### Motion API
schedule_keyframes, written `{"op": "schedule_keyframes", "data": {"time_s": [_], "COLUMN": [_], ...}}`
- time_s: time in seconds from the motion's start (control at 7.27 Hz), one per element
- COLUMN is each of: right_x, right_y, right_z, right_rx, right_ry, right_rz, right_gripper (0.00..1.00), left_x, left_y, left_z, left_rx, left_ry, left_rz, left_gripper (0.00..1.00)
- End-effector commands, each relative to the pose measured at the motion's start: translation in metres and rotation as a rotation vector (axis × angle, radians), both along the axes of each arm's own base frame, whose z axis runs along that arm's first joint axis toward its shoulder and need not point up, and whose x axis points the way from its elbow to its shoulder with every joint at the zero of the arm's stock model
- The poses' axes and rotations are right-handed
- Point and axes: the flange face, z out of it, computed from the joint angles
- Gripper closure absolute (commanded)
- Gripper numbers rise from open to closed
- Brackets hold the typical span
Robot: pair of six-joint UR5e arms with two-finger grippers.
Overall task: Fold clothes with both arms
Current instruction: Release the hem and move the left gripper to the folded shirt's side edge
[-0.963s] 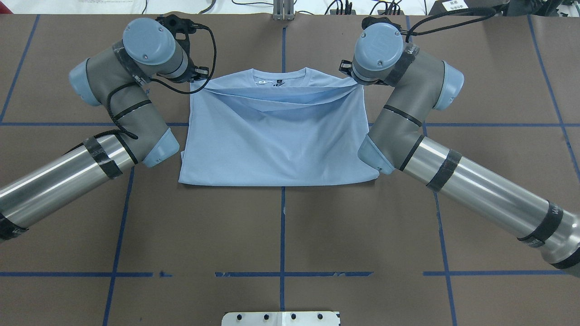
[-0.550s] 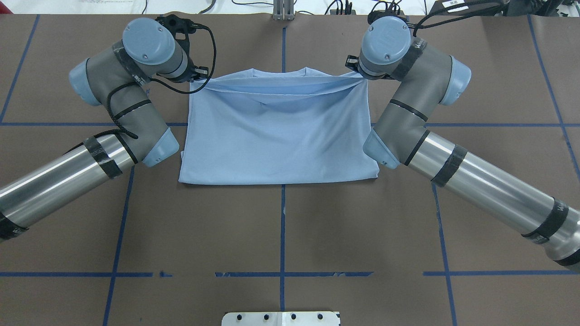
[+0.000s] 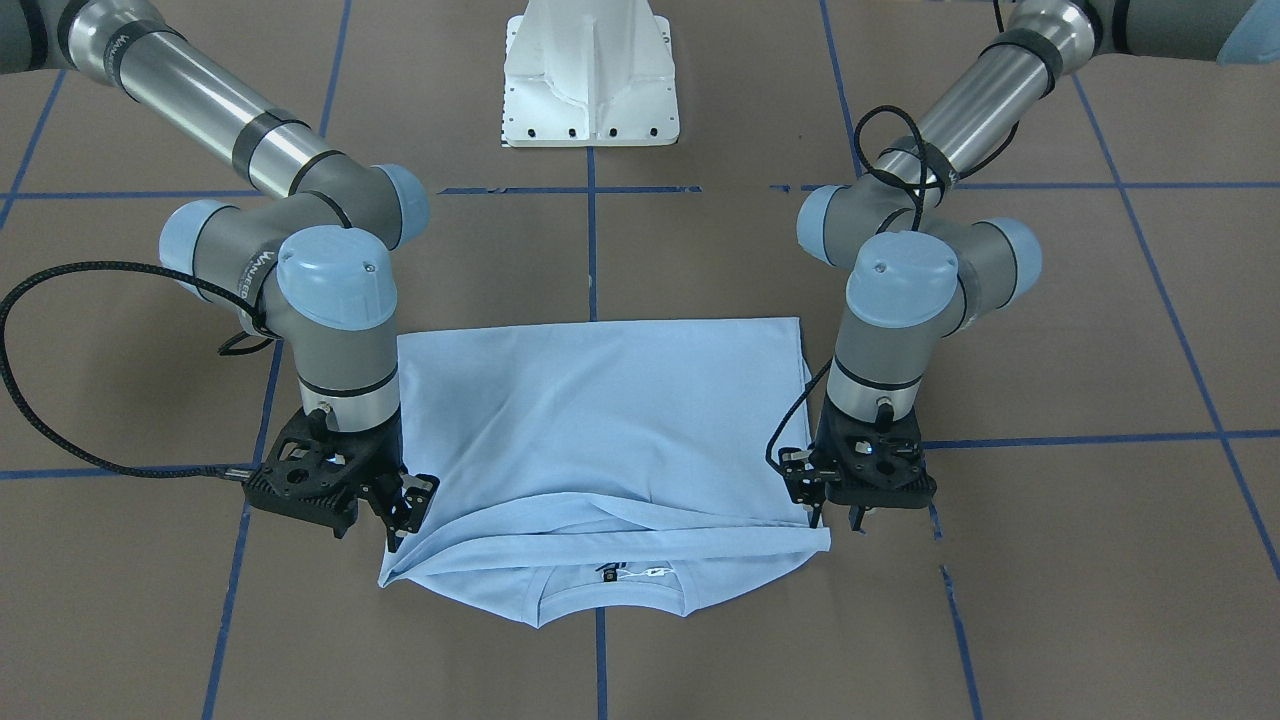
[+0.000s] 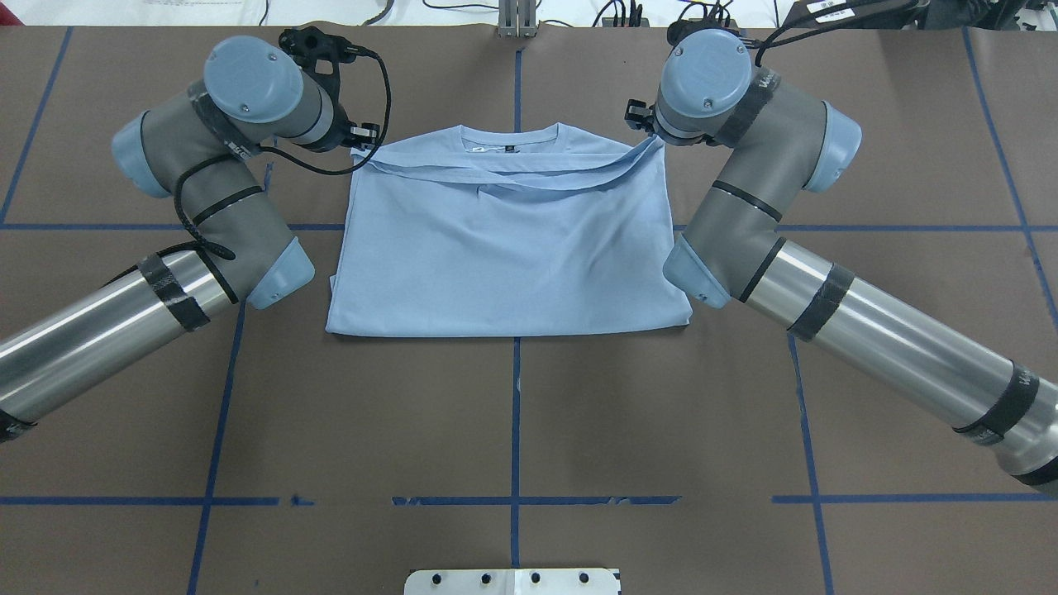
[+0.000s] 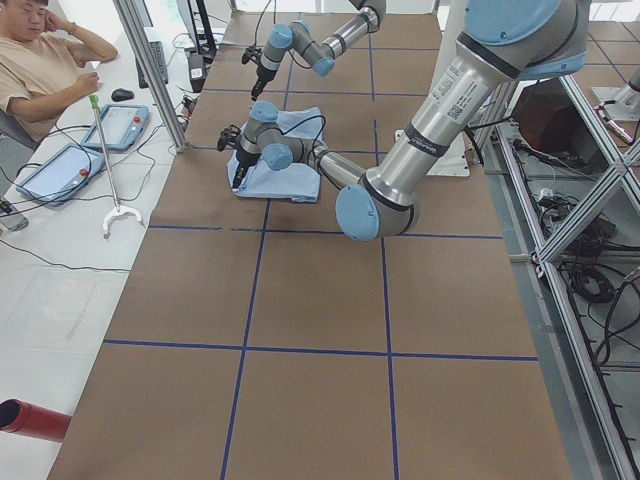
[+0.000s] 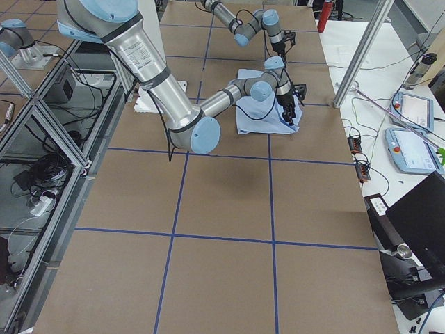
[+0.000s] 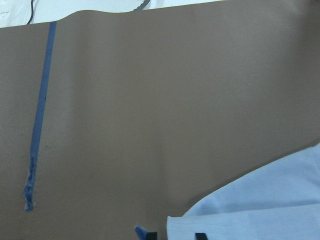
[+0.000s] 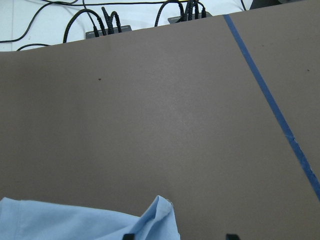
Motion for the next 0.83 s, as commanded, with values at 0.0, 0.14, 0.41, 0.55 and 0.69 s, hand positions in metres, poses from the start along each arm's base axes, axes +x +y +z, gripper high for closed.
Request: {"op": "schedule_keyframes", "data": {"time_s": [0.0, 0.14, 0.41, 0.55, 0.69], "right_x": [0.022, 0.030, 0.035, 0.034, 0.035], "right_y": [0.002, 0.011, 0.018, 0.019, 0.019], "right_z": [-0.009, -0.013, -0.016, -0.016, -0.017], "right_rx": [0.029, 0.045, 0.052, 0.052, 0.053], "right_ry": [-0.030, -0.048, -0.063, -0.063, -0.064], "right_rz": [-0.109, -0.129, -0.135, -0.136, -0.136], "right_gripper": [0.00, 0.00, 0.00, 0.00, 0.00], "left_x": [-0.043, -0.055, -0.018, -0.002, 0.016], "left_y": [0.055, 0.091, 0.174, 0.191, 0.206], "left_z": [0.004, 0.006, 0.018, 0.026, 0.030], "left_rx": [0.053, -0.008, -0.100, -0.121, -0.153], "left_ry": [0.057, 0.132, 0.181, 0.175, 0.180], "left_rz": [0.081, 0.037, 0.086, 0.072, 0.037], "left_gripper": [0.00, 0.00, 0.00, 0.02, 0.20]}}
